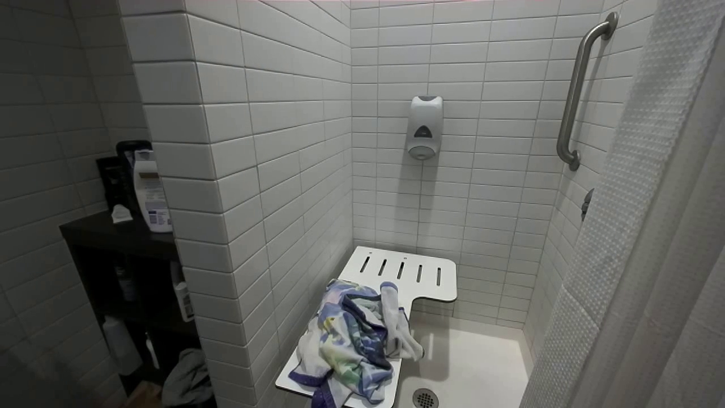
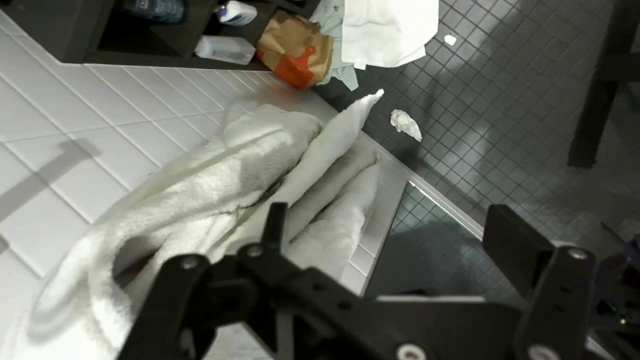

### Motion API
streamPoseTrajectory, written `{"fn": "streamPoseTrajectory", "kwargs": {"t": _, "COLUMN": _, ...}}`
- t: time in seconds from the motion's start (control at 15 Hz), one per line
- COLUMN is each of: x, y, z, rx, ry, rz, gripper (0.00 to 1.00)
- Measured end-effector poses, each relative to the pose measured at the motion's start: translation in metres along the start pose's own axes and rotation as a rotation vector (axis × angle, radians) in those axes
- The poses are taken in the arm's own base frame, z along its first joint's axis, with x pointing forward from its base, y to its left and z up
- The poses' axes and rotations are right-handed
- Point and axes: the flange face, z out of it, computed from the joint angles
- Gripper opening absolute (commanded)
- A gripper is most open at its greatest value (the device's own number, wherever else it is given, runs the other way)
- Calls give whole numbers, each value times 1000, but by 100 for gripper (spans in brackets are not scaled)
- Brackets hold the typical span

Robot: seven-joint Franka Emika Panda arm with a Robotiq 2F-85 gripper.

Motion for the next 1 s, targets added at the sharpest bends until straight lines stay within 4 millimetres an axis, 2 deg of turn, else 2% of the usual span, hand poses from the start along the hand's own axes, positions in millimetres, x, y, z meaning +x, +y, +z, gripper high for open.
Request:
{"fn": "streamPoseTrajectory", "kwargs": {"t": 0.13, "x": 1, "y": -2, "z": -11, "rx": -23, "ry": -24, "rz": -101, "gripper": 100}}
{"fn": "streamPoseTrajectory", "kwargs": {"t": 0.27, "x": 8, "y": -5, "z": -10, "rx": -24, "ry": -47, "rz": -207, "gripper": 100}}
{"fn": "streamPoseTrajectory", "kwargs": {"t": 1.0, "x": 9, "y": -6, "z": -7, "rx": -19, "ry": -38, "rz": -217, "gripper": 100}}
